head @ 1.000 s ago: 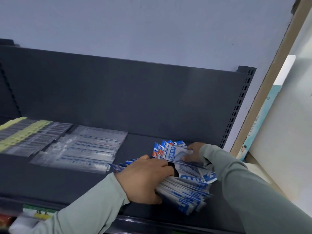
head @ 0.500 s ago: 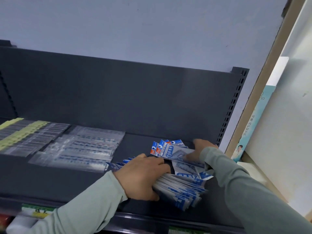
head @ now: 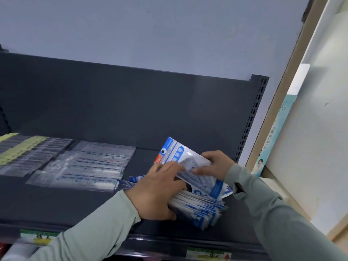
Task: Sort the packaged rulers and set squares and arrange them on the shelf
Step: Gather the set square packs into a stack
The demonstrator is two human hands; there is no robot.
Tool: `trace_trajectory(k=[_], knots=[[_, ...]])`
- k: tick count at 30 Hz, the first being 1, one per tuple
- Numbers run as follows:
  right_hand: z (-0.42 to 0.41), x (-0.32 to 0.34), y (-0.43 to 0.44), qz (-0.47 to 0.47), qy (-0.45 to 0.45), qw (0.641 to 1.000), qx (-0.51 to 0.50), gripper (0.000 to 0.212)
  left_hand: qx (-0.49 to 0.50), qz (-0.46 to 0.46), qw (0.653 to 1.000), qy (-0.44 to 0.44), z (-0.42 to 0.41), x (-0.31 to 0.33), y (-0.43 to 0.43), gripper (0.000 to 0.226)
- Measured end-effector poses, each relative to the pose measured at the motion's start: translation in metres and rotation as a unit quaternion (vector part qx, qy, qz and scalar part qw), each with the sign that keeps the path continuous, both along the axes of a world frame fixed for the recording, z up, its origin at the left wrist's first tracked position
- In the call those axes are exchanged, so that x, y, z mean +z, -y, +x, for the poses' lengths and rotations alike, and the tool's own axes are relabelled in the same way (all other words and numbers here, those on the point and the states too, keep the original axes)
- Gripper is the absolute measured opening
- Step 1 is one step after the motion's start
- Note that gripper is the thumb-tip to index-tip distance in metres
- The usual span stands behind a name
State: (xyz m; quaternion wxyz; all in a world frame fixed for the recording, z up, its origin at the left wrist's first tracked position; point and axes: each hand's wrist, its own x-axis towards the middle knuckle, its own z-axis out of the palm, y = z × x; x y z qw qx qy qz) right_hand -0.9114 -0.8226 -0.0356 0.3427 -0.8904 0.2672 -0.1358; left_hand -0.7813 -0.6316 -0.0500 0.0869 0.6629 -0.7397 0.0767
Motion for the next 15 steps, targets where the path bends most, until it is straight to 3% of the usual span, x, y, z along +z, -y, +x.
trace_trajectory(k=[5, 7, 9, 11, 13, 15], knots=[[-0.007, 0.012, -0.009, 0.034, -0.116, 0.988, 0.095, 0.038, 0.035, -0.013, 0.999, 0.036, -0.003, 0.002, 0.001, 0.102], [-0.009, 0.018, -0.013, 0.097, -0.141, 0.981, 0.091, 0.054, 0.046, -0.007, 0.998, 0.039, -0.003, 0.003, 0.0, 0.113], [-0.009, 0.02, -0.016, 0.213, -0.148, 0.963, 0.077, 0.056, 0.054, 0.016, 0.998, 0.037, -0.003, 0.005, -0.002, 0.112], [-0.006, 0.015, -0.014, 0.253, -0.117, 0.959, 0.045, 0.045, 0.045, 0.023, 0.998, 0.034, -0.003, 0.006, -0.001, 0.09], [0.002, 0.002, -0.003, 0.164, -0.071, 0.983, -0.026, 0.027, 0.042, 0.039, 0.998, 0.028, -0.003, 0.006, -0.001, 0.068], [0.01, -0.014, 0.016, 0.006, -0.077, 0.991, -0.108, 0.009, 0.048, 0.069, 0.996, 0.012, -0.002, 0.005, -0.001, 0.06]])
